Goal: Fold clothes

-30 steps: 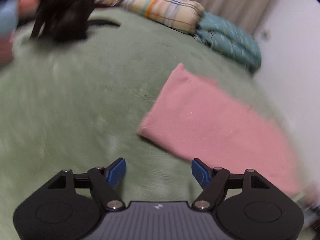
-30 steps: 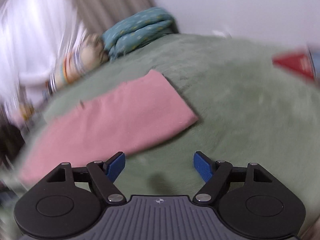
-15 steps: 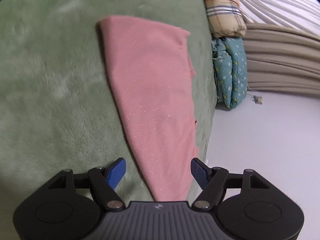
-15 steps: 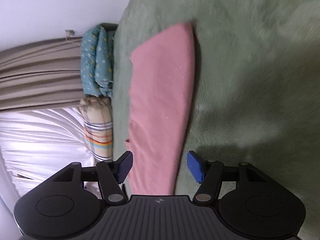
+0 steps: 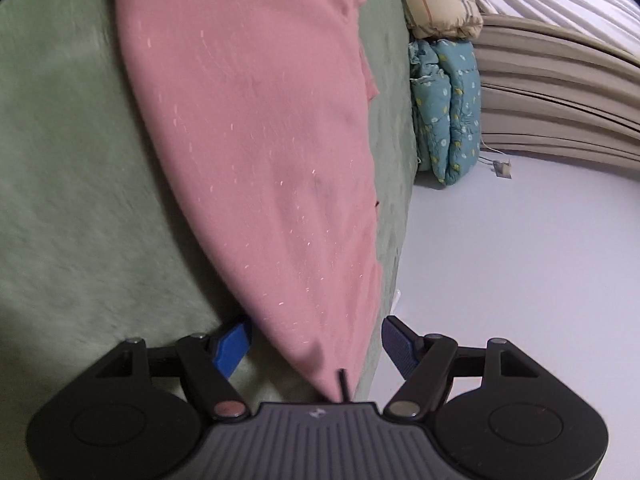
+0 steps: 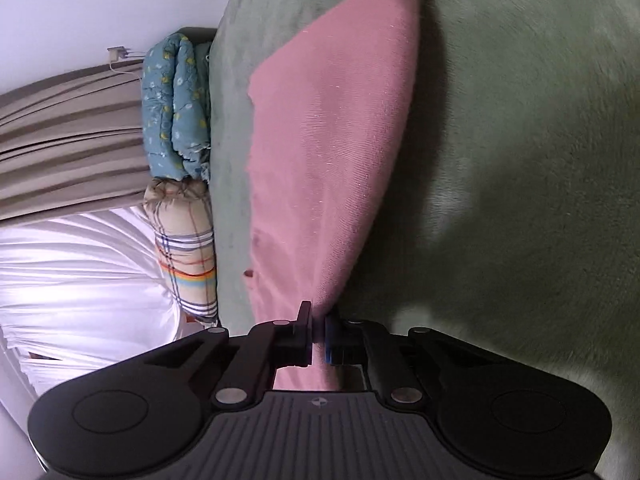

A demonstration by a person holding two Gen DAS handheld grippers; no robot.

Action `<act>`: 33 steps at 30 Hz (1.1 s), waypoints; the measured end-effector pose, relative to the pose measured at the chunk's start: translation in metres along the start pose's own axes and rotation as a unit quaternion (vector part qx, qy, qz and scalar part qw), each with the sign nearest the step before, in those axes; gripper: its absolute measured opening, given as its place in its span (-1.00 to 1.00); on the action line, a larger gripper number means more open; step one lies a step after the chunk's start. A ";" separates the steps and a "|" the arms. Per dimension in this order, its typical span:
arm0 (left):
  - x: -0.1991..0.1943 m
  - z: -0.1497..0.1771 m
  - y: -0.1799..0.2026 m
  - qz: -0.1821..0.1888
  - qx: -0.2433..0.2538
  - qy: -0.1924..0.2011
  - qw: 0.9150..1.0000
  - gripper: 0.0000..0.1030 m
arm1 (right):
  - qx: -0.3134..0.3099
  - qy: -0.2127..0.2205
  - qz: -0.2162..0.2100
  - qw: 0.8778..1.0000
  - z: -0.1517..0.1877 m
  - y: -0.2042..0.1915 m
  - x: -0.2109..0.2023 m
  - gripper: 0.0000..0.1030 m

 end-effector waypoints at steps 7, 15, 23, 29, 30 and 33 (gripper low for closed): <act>0.007 -0.016 -0.005 -0.015 -0.058 0.045 0.997 -0.88 | -0.009 -0.005 -0.001 1.000 0.004 -0.004 0.000 -0.91; 0.001 -0.020 0.006 -0.006 -0.028 0.044 0.999 -0.91 | 0.027 -0.033 -0.001 0.999 0.031 0.015 0.004 -0.24; -0.005 -0.026 0.003 -0.004 -0.022 0.032 0.999 -0.91 | -0.001 -0.074 -0.007 0.997 0.049 0.004 0.034 -0.88; -0.007 -0.024 0.000 -0.006 -0.018 0.032 0.999 -0.91 | 0.017 -0.020 -0.002 1.000 0.019 0.013 0.013 -0.81; -0.008 -0.024 -0.002 -0.006 -0.019 0.032 0.999 -0.91 | 0.019 0.000 -0.001 1.000 0.008 0.016 0.005 -0.81; -0.011 -0.024 -0.003 -0.009 -0.014 0.033 0.999 -0.91 | 0.016 0.048 -0.003 0.999 -0.021 0.021 -0.018 -0.82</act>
Point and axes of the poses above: each gripper's, at about its wrist camera, not at the fingertips, and x roughly the way its jaws point, y to its right, z to its underside, the point moved 8 cm from there along x, roughly the way its jaws point, and after that the axes turned 2 degrees about y, right-handed, at the moved point
